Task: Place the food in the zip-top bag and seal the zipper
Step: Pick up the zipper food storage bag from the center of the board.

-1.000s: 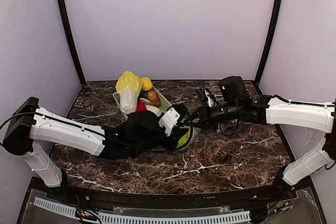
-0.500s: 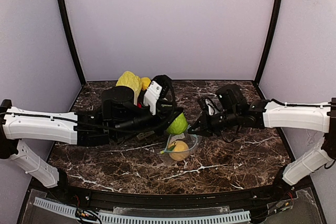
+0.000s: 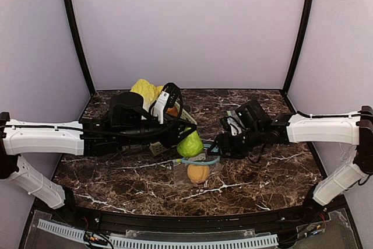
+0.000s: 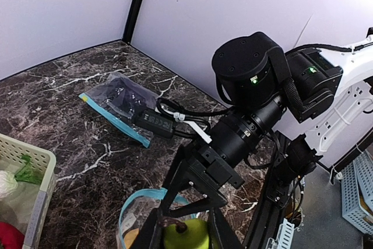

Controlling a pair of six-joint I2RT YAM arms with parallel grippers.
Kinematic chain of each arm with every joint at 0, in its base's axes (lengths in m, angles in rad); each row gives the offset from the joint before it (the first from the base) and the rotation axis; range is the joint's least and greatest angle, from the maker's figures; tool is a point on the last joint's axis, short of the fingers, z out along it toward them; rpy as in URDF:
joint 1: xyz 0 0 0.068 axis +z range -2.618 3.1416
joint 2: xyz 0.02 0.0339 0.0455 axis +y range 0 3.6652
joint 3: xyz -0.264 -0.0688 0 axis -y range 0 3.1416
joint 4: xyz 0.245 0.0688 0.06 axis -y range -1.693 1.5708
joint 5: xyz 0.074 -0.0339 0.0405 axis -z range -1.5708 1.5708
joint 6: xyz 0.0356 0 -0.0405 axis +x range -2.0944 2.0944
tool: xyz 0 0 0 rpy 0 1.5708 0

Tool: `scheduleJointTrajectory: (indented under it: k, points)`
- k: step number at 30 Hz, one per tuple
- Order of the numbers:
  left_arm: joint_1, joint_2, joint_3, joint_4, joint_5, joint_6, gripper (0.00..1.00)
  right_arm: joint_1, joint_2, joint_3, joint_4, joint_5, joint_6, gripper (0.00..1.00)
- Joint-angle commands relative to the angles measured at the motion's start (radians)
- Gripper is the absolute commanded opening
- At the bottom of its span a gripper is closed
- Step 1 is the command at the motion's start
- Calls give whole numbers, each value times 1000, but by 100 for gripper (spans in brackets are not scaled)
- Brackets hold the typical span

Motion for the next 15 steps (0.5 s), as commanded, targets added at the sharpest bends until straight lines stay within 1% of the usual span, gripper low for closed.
scheduleJointTrajectory:
  k: [1,3,5,7,12,15]
  points:
    - [19,11,11,5,130,-67,21,2,-58,44,-30,57,-77,77]
    - [24,18,20,6,143,-77,21,1,-106,53,-43,83,-115,84]
    - [27,22,25,15,152,-87,21,2,-155,53,-46,94,-158,88]
    - [31,19,24,26,157,-104,21,2,-206,40,-19,66,-197,90]
    - [49,3,7,62,162,-172,21,11,-302,-22,160,-182,-252,92]
    - [50,-9,-3,82,160,-195,21,40,-320,-38,237,-244,-238,93]
